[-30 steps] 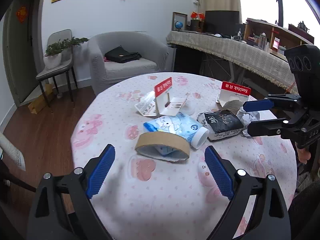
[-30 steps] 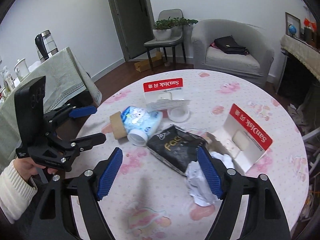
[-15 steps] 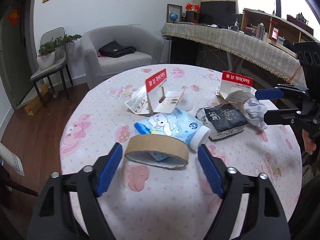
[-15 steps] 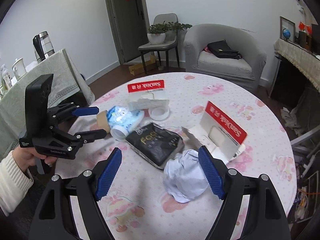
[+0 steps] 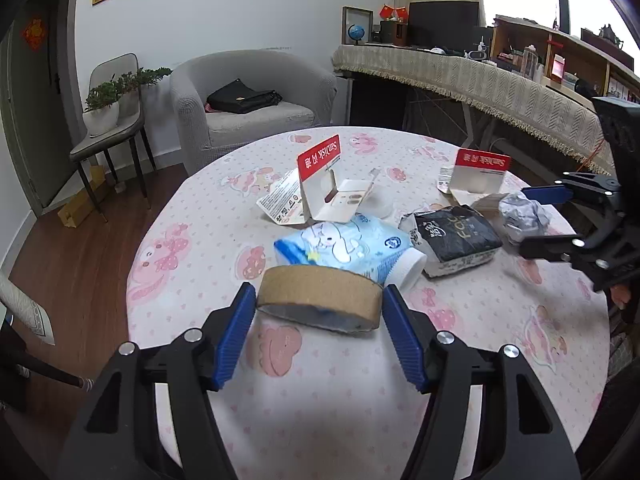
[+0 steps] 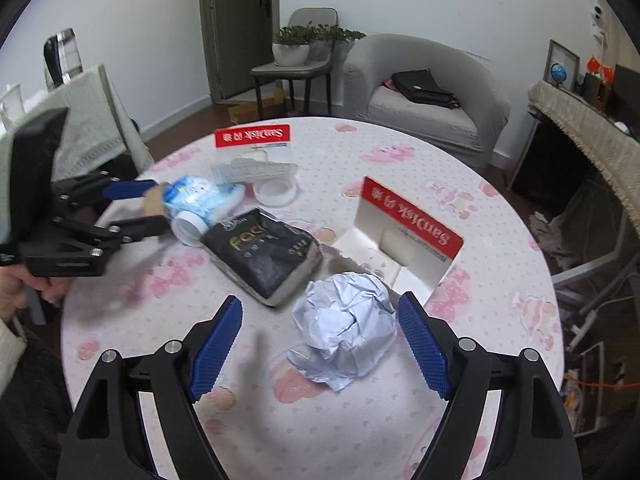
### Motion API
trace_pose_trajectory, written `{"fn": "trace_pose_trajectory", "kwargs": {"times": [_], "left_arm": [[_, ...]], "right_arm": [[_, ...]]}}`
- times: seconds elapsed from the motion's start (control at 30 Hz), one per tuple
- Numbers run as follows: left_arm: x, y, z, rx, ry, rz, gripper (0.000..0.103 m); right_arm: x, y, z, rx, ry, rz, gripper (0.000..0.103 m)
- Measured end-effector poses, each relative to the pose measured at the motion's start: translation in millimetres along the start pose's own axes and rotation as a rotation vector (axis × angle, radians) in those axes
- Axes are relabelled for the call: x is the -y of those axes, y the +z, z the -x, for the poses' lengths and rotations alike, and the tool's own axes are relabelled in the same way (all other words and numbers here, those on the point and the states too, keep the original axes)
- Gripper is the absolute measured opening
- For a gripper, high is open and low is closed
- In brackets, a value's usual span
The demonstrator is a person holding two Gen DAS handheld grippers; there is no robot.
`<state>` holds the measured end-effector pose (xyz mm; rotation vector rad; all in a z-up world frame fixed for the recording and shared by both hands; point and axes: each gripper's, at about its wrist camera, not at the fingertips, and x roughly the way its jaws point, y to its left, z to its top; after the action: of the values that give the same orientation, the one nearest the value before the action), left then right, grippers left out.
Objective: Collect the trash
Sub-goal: 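Grasp the crumpled foil ball with the right gripper while the left gripper grasps the tape roll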
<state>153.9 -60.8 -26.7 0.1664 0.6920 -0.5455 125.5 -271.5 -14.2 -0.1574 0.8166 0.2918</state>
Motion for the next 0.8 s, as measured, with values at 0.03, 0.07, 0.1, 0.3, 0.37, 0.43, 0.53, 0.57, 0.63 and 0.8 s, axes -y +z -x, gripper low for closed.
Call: {"fn": "trace_pose_trajectory", "kwargs": {"times": [0.03,0.07,0.1,0.3,0.37,0.43,0.53,0.57,0.63,0.8], "left_arm": [[-0.5,-1.0,2.4,0.000,-0.002,0.002,0.066],[-0.8,-1.0,3.6,0.000,-0.003,0.002,0.065],[-1.0,-1.6,5.7,0.003,-0.004,0.004,0.064],[2.6,-4.5,12.5,0.005,-0.001,0.013,0.060],[2.4,-5.6,14.5,0.008,-0.002,0.023,0.058],[2.0,-6.6,17.9,0.016,-0.004,0.034,0.054],[1.3,-9.0,24.1,0.021,-0.006,0.037,0.045],[1.2,-9.9,24.5,0.016,-0.002,0.037,0.027],[-0.5,-13.0,24.3,0.002,0.006,0.044,0.024],[2.5,-14.5,29.1,-0.004,-0.018,0.074,0.036]], "right_arm": [[0.9,0.3,-1.6,-0.003,-0.010,-0.003,0.066],[1.8,0.2,-2.8,-0.005,-0.014,-0.007,0.064],[3.0,-0.2,-4.5,-0.010,-0.020,-0.012,0.063],[6.6,-6.5,-11.7,-0.033,-0.059,-0.023,0.043],[7.9,-5.7,-10.2,-0.029,-0.045,-0.040,0.042],[4.4,-4.8,-7.8,-0.023,-0.043,-0.038,0.042],[-3.7,-3.1,-2.9,-0.009,-0.029,-0.032,0.042],[-6.7,-2.3,-1.0,-0.005,-0.024,-0.028,0.042],[-13.0,-1.1,2.2,0.006,-0.016,-0.025,0.042],[-25.3,-2.0,4.0,0.012,0.004,-0.014,0.042]]}}
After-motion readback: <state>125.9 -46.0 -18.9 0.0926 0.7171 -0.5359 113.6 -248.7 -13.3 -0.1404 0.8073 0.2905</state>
